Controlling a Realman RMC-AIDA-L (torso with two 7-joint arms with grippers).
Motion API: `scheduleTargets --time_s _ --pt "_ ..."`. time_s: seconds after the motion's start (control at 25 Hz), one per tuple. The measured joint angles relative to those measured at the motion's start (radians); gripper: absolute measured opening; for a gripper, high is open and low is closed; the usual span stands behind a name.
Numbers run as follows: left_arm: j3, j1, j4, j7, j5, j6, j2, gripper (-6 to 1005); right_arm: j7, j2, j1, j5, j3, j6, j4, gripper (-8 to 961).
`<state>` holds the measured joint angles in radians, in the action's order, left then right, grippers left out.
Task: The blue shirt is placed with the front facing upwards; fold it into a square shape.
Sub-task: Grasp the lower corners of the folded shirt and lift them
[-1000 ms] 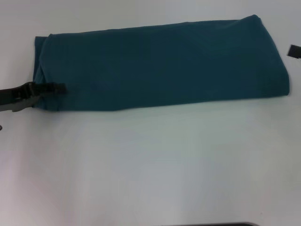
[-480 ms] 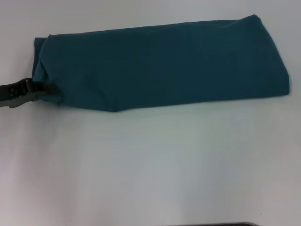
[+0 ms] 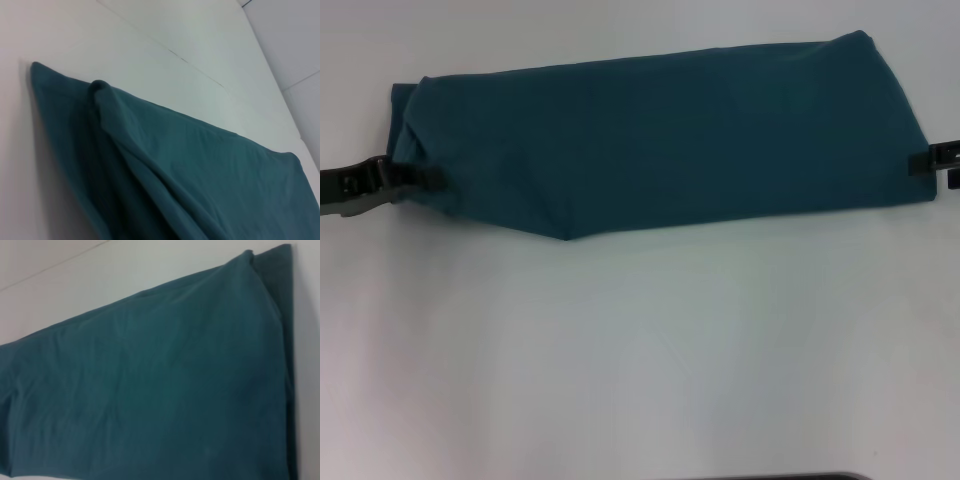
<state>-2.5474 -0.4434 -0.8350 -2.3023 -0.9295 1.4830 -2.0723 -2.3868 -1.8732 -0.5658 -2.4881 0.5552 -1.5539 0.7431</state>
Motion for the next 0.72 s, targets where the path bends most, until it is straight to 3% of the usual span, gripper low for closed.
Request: scheduleTargets --time_s 0.32,0.72 --pt "0.004 -0.014 -0.011 0.003 0.000 0.012 -0.013 36 0.005 -0.006 0.004 -0.005 0.002 0.031 0.002 900" --pt "0.004 -0.012 -0.012 0.004 0.000 0.023 -0.016 37 0.012 -0.048 -0.008 -0.006 0.063 0.137 -0.012 897"
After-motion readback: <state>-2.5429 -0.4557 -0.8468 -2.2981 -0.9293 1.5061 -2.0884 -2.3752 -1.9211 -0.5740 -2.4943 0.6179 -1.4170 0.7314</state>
